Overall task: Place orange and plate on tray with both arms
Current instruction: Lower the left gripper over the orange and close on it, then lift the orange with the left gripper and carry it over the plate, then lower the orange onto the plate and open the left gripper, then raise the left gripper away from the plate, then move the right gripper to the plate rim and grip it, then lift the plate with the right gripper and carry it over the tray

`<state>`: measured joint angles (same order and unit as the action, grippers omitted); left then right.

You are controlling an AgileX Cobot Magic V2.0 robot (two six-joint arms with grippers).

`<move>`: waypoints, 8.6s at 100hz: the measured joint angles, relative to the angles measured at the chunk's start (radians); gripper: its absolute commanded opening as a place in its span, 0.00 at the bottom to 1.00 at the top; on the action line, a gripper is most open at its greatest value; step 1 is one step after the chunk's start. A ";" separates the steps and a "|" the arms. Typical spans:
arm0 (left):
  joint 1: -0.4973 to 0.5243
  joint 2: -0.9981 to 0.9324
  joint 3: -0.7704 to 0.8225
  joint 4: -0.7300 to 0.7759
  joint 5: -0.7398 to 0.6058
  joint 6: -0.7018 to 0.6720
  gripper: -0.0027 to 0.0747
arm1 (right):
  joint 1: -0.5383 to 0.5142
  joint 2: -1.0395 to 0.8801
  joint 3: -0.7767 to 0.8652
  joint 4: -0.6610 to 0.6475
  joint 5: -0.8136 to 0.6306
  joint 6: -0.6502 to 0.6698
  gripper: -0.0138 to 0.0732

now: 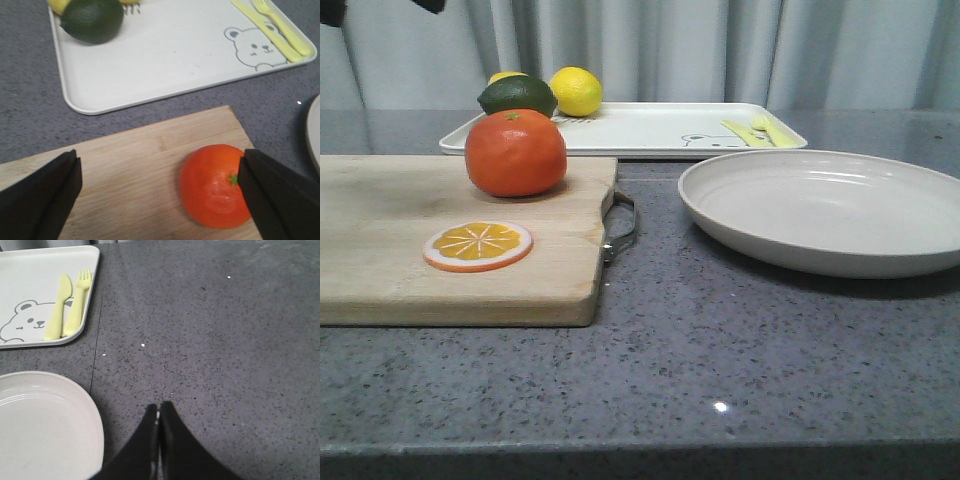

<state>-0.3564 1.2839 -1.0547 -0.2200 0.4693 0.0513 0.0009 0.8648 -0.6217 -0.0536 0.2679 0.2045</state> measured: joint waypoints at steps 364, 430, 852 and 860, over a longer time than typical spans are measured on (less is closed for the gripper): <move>-0.412 0.767 -0.833 -0.247 0.459 0.070 0.63 | 0.000 0.000 0.000 0.000 -0.018 0.000 0.09; -0.393 0.579 -0.818 -0.178 0.524 0.097 0.01 | 0.000 0.000 0.000 0.000 -0.036 0.000 0.09; -0.393 -0.481 0.338 -0.062 0.058 -0.013 0.01 | 0.102 1.461 -1.768 0.556 0.864 -0.217 0.09; -0.393 -0.467 0.339 -0.062 0.052 -0.013 0.01 | 0.108 1.501 -1.808 0.560 0.864 -0.205 0.09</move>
<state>-0.7493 0.8172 -0.7155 -0.2824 0.5212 0.0382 0.1094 2.3659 -2.4298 0.5065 1.1319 0.0000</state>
